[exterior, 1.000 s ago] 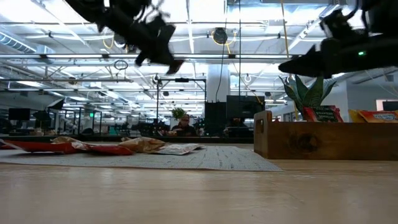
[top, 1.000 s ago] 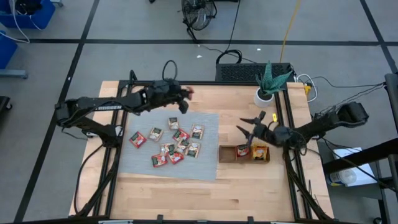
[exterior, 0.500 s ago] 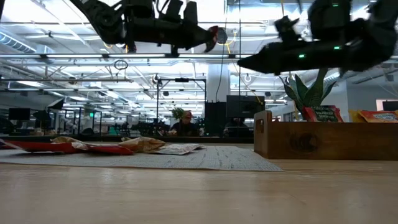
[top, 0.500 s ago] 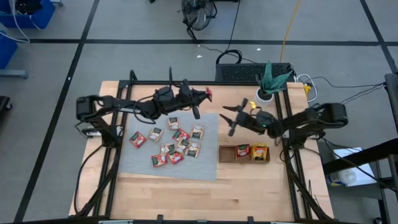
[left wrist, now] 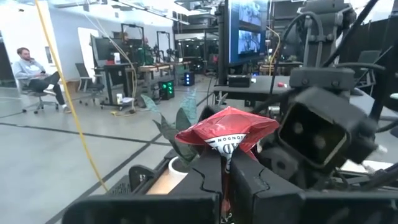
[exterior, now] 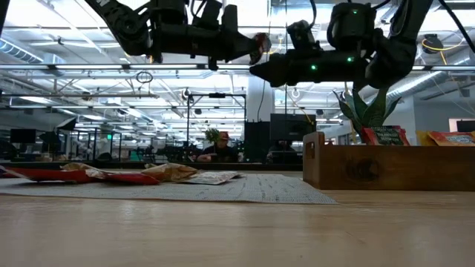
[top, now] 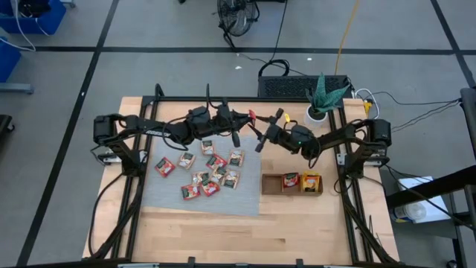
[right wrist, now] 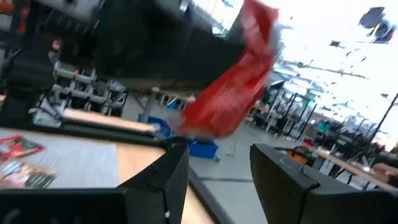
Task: Pick & Place Tea
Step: Put the red tea bag into the middle section of the wooden organizer
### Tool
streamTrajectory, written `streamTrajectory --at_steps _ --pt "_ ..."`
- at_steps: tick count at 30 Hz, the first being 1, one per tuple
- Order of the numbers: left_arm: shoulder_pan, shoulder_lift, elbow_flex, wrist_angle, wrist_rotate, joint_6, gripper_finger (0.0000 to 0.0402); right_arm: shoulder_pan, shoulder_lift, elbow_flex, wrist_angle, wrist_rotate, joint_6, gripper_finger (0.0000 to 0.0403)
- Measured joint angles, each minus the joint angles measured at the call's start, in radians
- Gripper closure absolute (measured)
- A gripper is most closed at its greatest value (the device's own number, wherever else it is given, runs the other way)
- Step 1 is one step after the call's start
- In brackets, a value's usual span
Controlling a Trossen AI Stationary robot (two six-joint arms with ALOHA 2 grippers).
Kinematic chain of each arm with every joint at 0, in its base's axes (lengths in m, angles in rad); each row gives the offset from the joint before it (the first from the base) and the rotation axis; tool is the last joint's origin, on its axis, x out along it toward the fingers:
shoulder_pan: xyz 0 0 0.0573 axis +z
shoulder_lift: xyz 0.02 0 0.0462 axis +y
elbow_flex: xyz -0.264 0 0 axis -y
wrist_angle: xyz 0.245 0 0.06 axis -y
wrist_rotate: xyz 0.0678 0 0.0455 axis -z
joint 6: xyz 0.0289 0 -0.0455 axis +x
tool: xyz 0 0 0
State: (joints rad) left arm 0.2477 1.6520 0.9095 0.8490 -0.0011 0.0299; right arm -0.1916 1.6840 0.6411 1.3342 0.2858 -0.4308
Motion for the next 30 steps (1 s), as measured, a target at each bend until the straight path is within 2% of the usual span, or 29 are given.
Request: streamTrajectory --at_steps 11,15,21,25,30 --pt "0.009 0.000 0.000 -0.033 -0.010 0.013 0.0390 0.003 -0.004 0.001 0.034 0.029 -0.028 0.0255" --pt "0.010 0.000 0.001 -0.033 -0.019 0.018 0.0395 0.004 -0.004 0.001 0.027 0.028 -0.019 0.0295" --pt "0.010 0.000 0.001 -0.044 -0.054 0.034 0.0391 0.023 -0.006 0.001 -0.003 0.033 -0.038 0.0391" --pt "0.011 0.000 0.001 -0.044 -0.053 0.043 0.0395 0.045 -0.006 0.001 -0.010 0.064 -0.058 0.0399" --pt "0.011 0.000 -0.001 -0.058 -0.099 0.056 0.0377 0.075 -0.013 0.003 -0.070 0.084 -0.083 0.0402"
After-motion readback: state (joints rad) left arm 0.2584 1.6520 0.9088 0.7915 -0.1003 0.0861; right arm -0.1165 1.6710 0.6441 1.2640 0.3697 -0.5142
